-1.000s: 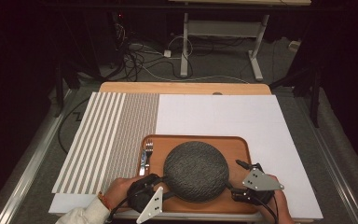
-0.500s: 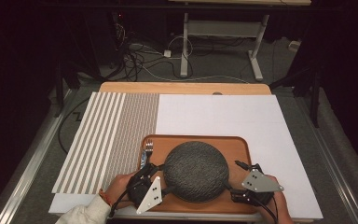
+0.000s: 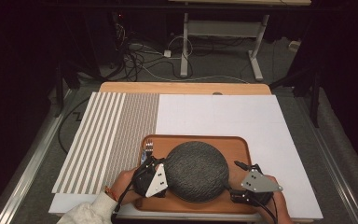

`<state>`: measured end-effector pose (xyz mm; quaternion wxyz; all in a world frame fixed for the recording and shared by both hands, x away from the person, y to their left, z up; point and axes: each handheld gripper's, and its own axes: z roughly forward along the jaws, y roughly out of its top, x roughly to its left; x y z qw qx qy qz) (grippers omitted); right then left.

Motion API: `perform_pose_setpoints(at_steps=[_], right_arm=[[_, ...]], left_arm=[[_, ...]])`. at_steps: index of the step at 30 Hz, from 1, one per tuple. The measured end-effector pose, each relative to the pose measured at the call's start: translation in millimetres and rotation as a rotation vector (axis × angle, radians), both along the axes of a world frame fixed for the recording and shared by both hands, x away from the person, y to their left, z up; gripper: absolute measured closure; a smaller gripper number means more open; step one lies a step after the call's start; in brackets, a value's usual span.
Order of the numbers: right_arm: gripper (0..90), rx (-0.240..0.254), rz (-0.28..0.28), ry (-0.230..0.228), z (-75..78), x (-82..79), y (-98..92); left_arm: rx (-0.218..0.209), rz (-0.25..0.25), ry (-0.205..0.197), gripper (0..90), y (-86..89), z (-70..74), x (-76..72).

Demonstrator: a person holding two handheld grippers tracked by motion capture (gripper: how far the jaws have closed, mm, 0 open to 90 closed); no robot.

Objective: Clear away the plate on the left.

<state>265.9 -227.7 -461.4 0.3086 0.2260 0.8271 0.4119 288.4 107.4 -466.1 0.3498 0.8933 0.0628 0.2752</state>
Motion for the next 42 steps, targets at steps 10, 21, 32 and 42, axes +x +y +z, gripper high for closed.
perform_pose_setpoints(at_steps=[10, 21, 32, 42], right_arm=[[25.9, -0.003, -0.001, -0.001, 0.0, -0.4, 0.8], [24.2, 0.003, 0.005, -0.018, 1.3, -2.8, 2.0], [23.3, 0.004, 0.008, -0.032, 2.9, -4.9, 4.5], [23.1, 0.009, 0.004, -0.041, 3.8, -5.3, 3.2]], left_arm=[[-0.061, 0.028, -0.013, 24.2, 4.2, 12.4, 6.8], [-0.124, 0.086, -0.041, 22.4, 23.5, 27.4, 11.4], [-0.154, 0.103, -0.061, 20.2, 43.4, 37.4, 10.1], [-0.16, 0.127, -0.083, 20.1, 60.9, 39.9, 6.0]])
